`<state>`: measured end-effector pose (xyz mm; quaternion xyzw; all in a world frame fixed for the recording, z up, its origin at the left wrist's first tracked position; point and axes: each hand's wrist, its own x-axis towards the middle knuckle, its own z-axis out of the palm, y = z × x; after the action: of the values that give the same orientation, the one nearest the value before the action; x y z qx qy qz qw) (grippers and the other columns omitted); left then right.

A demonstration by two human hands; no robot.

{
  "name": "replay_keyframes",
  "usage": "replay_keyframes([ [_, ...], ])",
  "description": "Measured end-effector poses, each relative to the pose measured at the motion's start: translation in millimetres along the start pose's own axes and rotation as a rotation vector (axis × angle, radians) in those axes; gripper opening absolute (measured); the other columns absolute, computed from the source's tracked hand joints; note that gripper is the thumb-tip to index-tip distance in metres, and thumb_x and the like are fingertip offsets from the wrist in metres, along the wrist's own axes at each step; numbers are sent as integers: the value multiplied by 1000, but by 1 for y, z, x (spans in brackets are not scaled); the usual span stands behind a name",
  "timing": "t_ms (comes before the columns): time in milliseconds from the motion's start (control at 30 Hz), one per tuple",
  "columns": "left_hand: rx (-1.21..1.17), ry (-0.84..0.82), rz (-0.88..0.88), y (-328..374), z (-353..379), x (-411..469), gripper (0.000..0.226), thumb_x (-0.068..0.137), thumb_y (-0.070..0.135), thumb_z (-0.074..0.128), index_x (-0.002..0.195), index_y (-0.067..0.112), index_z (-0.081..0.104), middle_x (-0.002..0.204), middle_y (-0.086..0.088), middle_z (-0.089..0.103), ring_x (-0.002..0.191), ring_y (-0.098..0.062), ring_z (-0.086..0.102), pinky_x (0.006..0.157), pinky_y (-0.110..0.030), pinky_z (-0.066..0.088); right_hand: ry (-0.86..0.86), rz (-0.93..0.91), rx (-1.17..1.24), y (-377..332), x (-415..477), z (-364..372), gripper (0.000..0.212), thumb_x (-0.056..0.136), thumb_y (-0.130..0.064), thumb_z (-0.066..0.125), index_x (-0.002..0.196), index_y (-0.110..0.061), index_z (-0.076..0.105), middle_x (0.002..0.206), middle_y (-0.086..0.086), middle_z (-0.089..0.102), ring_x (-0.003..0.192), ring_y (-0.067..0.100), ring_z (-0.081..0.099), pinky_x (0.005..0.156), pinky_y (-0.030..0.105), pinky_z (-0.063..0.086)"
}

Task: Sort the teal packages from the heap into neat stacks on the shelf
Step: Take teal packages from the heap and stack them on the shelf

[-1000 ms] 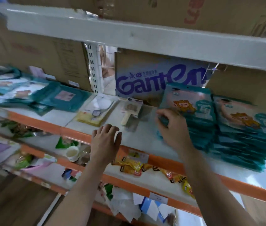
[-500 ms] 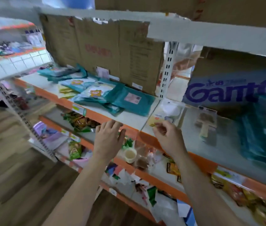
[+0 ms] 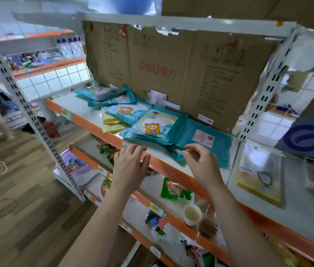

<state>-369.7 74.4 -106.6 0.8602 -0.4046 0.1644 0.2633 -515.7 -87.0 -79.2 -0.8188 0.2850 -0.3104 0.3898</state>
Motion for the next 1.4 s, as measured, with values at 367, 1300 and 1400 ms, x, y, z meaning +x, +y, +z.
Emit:
replay_keyframes([
  [367,-21,-7,-32,-64,26,110,43,94,45,38,109,15,66,104,-5,64,96,-26,59,79,-39,42,0,52,-6,-10,101,47,15,94,-23,61,109,-22,65,95,-13,63,89,-2,58,68,8,43],
  [1300,-110,-465,-53,-209,92,305,62,77,59,70,100,4,55,106,-18,60,99,-36,52,83,-41,41,347,329,-131,-33,164,162,17,93,-24,61,109,-20,67,95,-12,65,88,-4,59,68,8,44],
  [1400,-283,-490,-174,-200,87,311,60,74,46,80,107,4,53,102,-15,61,95,-33,57,77,-40,48,369,358,-149,-31,162,162,18,93,-24,61,110,-20,66,96,-11,65,88,-3,58,68,8,43],
])
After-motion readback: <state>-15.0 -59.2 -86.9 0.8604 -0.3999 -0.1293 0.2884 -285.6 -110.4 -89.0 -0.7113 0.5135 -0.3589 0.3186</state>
